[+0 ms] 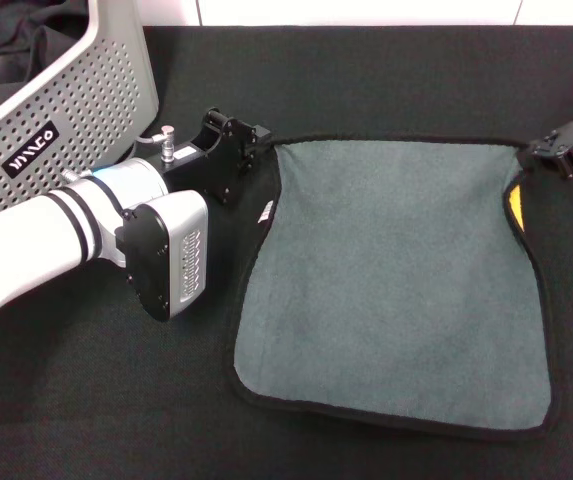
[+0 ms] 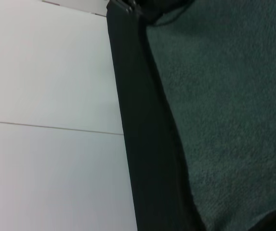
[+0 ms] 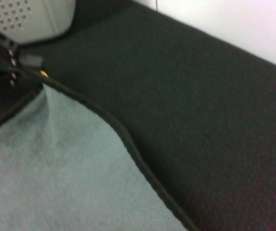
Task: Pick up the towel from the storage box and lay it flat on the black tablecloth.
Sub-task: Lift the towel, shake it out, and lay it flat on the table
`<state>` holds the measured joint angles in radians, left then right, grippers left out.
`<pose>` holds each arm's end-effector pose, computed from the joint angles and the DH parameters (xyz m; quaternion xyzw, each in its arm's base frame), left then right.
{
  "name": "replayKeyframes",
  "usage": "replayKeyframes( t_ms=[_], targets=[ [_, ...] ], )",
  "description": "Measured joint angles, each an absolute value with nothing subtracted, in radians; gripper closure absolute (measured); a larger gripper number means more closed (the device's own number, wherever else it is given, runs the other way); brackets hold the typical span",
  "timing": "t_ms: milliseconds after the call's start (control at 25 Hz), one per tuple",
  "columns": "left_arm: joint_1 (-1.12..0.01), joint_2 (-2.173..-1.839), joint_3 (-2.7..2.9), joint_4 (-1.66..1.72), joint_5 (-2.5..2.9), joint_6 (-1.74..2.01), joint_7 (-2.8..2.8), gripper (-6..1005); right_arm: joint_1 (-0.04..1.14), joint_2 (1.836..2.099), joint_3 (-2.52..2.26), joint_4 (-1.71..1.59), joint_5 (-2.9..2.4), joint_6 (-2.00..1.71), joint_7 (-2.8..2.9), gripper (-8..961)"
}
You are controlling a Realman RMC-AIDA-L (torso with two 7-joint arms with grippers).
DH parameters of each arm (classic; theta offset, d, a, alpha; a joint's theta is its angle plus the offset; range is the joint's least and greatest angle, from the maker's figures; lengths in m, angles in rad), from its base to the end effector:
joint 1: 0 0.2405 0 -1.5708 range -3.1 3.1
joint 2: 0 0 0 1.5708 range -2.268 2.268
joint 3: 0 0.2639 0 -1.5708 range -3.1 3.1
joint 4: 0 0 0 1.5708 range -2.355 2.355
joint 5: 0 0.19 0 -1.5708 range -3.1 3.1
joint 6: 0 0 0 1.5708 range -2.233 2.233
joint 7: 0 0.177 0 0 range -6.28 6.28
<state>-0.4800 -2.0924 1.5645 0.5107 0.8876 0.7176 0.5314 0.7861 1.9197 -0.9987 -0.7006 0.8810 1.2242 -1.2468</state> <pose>-0.2502 0.3813 -0.0907 -0.8092 0.4214 0.0779 0.4020 0.2350 0.4293 0.0009 -0.9445 0.2562 -0.0046 0.2057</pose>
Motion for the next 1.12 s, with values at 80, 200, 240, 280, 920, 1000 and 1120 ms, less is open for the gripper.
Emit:
replayKeyframes(
  t_ms=[80,200,240,280,920,1000,1120],
  targets=[
    [-0.479,-2.093,1.568,0.511,0.888,0.72,0.531,879,0.799,1.921,-0.999,-0.701,0.829,1.231,-1.227,925],
    [-0.478,-2.096,1.58,0.515,0.888,0.721,0.531,877,0.812,1.93,-0.999,-0.703,0.769,1.238,-1.211,925],
    [-0.478,-2.097,1.583,0.516,0.888,0.721,0.531,877,0.817,1.933,-0.999,-0.703,0.747,1.238,-1.206,925],
    [-0.477,-2.098,1.587,0.518,0.887,0.721,0.531,876,0.82,1.935,-0.999,-0.703,0.731,1.238,-1.201,925],
    [-0.484,-2.099,1.605,0.525,0.883,0.726,0.532,867,0.892,1.956,-1.002,-0.756,0.563,1.296,-1.141,924],
    [-0.484,-2.099,1.606,0.525,0.882,0.732,0.532,866,0.905,1.959,-1.002,-0.764,0.545,1.311,-1.133,924],
    [-0.486,-2.099,1.606,0.525,0.879,0.752,0.531,864,0.919,1.96,-1.003,-0.773,0.527,1.326,-1.12,923]
  ],
)
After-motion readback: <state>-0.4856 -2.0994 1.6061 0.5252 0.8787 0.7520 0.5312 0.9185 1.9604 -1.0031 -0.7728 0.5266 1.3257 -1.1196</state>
